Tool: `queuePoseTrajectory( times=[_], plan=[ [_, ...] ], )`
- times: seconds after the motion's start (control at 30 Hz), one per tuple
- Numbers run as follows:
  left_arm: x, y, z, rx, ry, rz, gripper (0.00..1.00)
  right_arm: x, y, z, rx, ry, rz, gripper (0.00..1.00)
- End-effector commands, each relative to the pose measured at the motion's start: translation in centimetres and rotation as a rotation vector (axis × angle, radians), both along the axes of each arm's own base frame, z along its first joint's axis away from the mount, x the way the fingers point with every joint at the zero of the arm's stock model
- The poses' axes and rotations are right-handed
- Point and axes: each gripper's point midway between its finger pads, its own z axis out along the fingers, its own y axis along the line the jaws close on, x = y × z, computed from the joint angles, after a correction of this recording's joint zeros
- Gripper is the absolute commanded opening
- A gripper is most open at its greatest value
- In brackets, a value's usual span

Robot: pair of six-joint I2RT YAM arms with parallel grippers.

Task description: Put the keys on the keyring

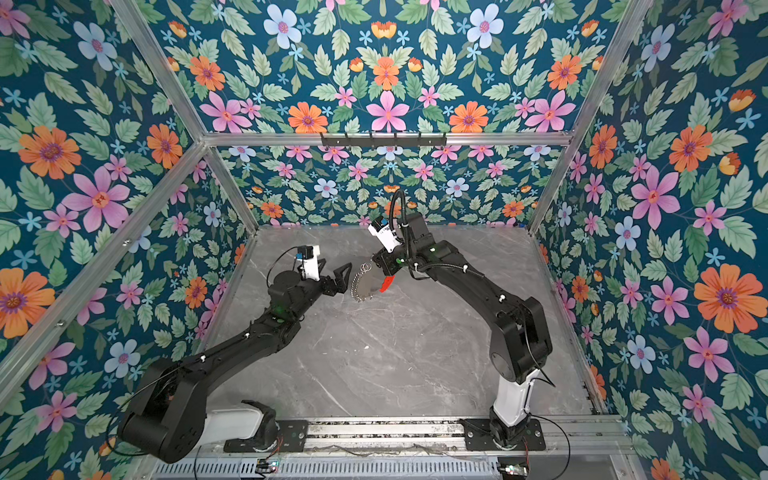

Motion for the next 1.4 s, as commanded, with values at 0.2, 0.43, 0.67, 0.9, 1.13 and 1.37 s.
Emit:
queuePoseTrajectory(
  times=[0.2,0.43,0.67,0.9,1.13,1.37],
  plan=[
    [0.2,0.3,-1.2,0.031,0.027,0.019,1.0,0.5,-3.8,-8.5,-0.038,0.301,-0.085,0.0],
    [0.2,-0.1,-1.5,0.006,0.042,0.005,1.0,1.0,-8.1,-12.1,-0.063,0.381,-0.172,0.0],
    [0.1,-0.1,-1.6,-0.024,0.055,0.005,1.0,1.3,-11.9,-17.1,-0.214,0.44,-0.279,0.05],
    [-0.3,0.2,-1.6,-0.039,0.06,0.013,1.0,1.8,-14.0,-19.2,-0.33,0.424,-0.338,0.1],
    [-0.6,0.9,-1.7,-0.014,0.062,0.041,1.0,2.1,-14.3,-18.7,-0.347,0.407,-0.352,0.25],
    [-0.1,3.6,-2.1,0.07,0.078,0.187,1.0,3.4,-16.6,-13.2,-0.345,0.253,-0.51,0.54]
  ],
)
